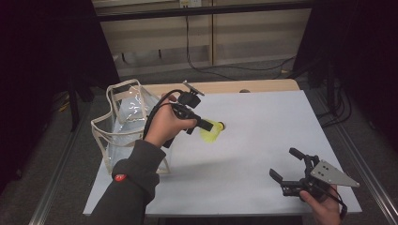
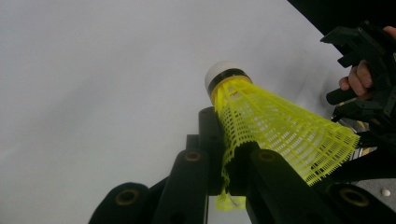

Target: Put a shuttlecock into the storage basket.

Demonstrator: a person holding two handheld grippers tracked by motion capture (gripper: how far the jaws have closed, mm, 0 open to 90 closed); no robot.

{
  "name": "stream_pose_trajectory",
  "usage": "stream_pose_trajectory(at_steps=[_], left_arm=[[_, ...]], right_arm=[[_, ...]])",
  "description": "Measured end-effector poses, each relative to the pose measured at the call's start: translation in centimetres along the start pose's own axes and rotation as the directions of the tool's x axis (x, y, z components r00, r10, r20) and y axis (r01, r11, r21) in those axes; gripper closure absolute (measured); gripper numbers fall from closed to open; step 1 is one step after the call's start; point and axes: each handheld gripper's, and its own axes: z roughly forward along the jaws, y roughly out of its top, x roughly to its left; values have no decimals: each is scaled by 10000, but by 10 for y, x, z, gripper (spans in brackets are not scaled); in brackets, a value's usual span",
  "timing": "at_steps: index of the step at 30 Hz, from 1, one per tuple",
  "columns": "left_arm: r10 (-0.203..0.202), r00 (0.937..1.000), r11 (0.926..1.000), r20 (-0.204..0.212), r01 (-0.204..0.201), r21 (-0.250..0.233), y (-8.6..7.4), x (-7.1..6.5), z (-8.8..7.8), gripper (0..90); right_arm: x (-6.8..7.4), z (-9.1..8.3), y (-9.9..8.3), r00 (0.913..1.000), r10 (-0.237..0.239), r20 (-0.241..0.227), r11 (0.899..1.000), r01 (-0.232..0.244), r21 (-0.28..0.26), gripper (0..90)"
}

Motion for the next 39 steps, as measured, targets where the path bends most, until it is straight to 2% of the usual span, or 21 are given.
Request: stream_pose_trajectory(at_steps=[2, 4, 7, 12, 19, 20, 25, 39], left_arm=[[34, 10000, 10000, -15, -34, 83, 0, 1, -3, 885], [-125, 9999, 9999, -45, 125, -30, 0, 0, -5, 886], [-39, 10000, 10000, -48, 40, 84, -1, 1, -8, 885], [-204, 9997, 9997, -149, 203, -111, -1, 2, -15, 885], [-185, 9996, 9998, -236, 183, -93, -2, 5, -25, 885], [-282, 9993, 9995, -247, 278, -161, -2, 5, -25, 885], [-178, 9994, 9998, -313, 175, -84, -2, 5, -32, 885], [-407, 9981, 9991, -473, 403, -100, -2, 8, -48, 884]], right_arm=[[0, 0, 0, 10000, -5, 0, 10000, 5, -1, 12], [0, 0, 0, 10000, -10, 1, 10000, 10, -2, 12], [0, 0, 0, 10000, -13, 7, 10000, 13, -5, 12], [0, 0, 0, 10000, -20, 6, 10000, 20, -6, 12], [0, 0, 0, 10000, -7, -6, 10000, 7, -13, 12], [0, 0, 0, 10000, -3, -3, 10000, 3, -12, 12], [0, 0, 0, 10000, -3, 2, 10000, 3, 1, 12], [0, 0, 0, 10000, -10, 6, 10000, 10, 2, 12]])
